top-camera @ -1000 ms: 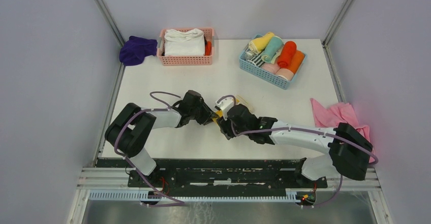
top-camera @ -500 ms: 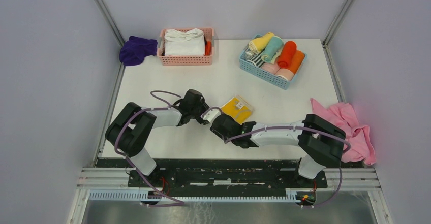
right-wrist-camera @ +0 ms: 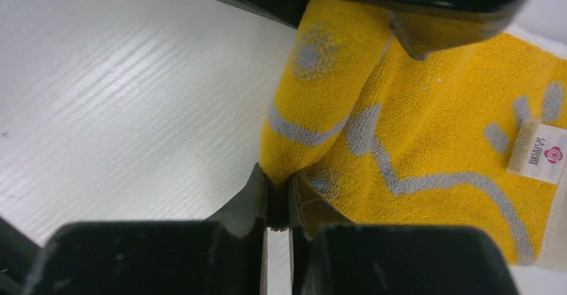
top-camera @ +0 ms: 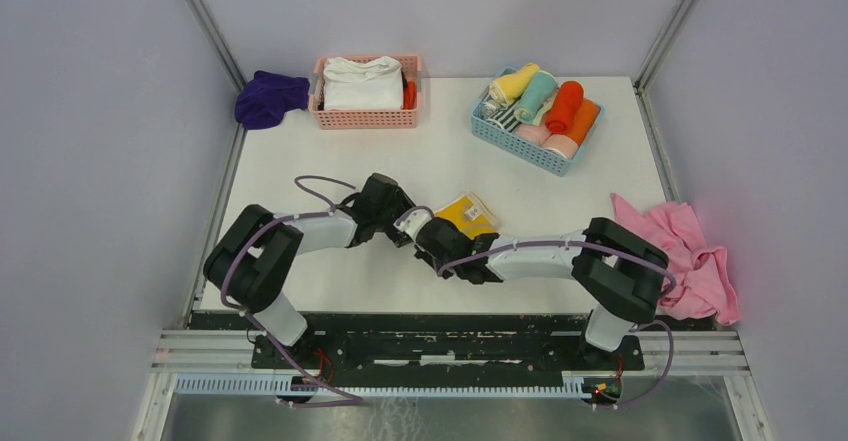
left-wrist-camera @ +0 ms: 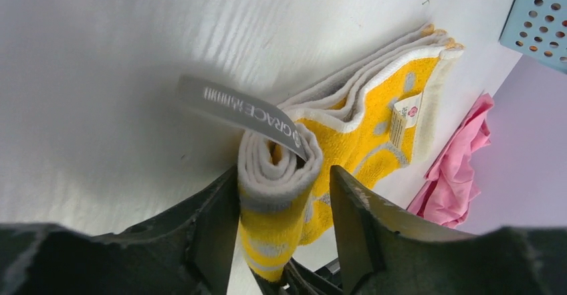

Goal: Roll the towels
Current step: Roll the towel at the center of the board.

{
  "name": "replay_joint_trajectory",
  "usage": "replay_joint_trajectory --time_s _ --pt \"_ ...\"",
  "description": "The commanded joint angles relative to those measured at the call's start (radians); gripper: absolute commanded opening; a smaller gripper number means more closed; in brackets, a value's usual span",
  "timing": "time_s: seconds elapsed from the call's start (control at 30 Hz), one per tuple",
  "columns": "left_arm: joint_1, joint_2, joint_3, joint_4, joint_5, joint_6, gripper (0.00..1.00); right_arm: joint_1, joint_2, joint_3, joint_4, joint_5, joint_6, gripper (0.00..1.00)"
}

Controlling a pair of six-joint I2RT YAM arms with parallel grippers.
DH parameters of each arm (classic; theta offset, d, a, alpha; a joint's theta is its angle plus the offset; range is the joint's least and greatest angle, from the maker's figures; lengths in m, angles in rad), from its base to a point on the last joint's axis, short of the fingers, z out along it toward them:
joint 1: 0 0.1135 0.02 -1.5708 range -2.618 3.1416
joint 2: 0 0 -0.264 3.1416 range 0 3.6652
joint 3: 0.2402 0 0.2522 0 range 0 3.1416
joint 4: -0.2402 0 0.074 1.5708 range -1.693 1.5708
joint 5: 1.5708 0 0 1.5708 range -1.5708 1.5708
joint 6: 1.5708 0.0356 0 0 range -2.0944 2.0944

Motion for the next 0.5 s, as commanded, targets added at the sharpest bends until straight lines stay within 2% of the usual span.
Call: replay_joint_trajectory --time_s 0.0,0.07,0.27,0.47 --pt "0.023 -0.091 -0.079 -0.145 -0.110 0.050 0.62 -0.076 -0.058 -0.066 0.104 -0.322 0.103 0.07" --pt "0.042 -0.175 -0.118 -0.130 -0.112 0.056 0.65 -0.121 -0.077 -0.107 0.183 -0.463 0.161 0.04" --pt "0.063 -0.339 -0.203 -0.085 -0.089 0.073 0.68 -0.272 -0.076 -0.233 0.446 -0.747 0.392 0.04" --pt "0.064 -0.355 -0.299 0.115 0.001 0.035 0.68 -0.396 0.042 -0.341 0.766 -0.934 0.655 0.04"
